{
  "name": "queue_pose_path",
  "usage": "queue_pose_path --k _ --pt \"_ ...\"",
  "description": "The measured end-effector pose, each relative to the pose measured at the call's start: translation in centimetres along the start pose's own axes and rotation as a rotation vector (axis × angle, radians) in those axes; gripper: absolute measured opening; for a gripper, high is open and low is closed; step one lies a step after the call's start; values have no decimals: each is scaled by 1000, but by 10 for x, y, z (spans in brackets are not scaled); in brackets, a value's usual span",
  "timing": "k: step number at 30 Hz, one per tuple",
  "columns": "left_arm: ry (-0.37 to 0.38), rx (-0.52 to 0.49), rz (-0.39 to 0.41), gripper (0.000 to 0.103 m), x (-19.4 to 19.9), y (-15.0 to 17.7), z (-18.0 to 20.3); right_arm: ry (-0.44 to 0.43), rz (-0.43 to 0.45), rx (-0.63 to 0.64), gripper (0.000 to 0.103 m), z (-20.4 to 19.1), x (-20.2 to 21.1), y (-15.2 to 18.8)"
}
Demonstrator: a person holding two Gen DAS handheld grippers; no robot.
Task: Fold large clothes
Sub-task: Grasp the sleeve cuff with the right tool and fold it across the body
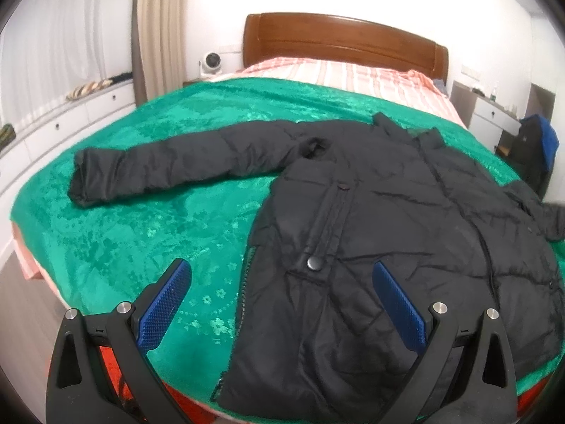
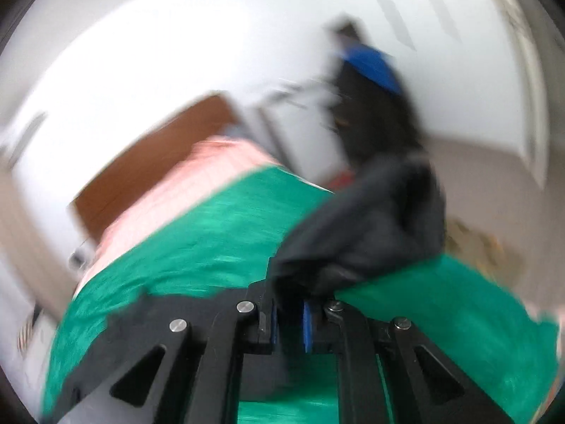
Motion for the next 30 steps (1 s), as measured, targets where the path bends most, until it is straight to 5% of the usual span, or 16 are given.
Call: queue_pose_path --k 6,11,12,13,15,18,30 --pt "20 42 9 102 -1 -3 -13 -331 -62 274 12 -243 -40 6" --pt "-7 74 15 102 -2 -1 -29 -456 -207 369 15 -388 -108 103" --pt "-10 76 14 102 -2 0 -30 -470 -264 376 38 -407 -124 131" --pt "-13 74 15 102 -3 1 -31 -496 -362 373 72 -424 -144 168" --pt "-19 60 16 102 -3 3 -30 -539 -510 314 75 -433 -166 224" --pt "-22 35 28 102 1 5 -27 -590 -586 286 75 -430 -149 280" --pt "-22 3 10 102 1 7 -4 -548 -392 590 89 -303 30 310"
Point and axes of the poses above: each gripper's, at about its wrist camera, not at the fingertips, and x roughly against the way its jaws point, z to its right, y to its underside, the point moved 6 cm from there along -x, roughly the way its jaws point, and after that the axes turned 12 degrees about -y, right-handed, at the moved point
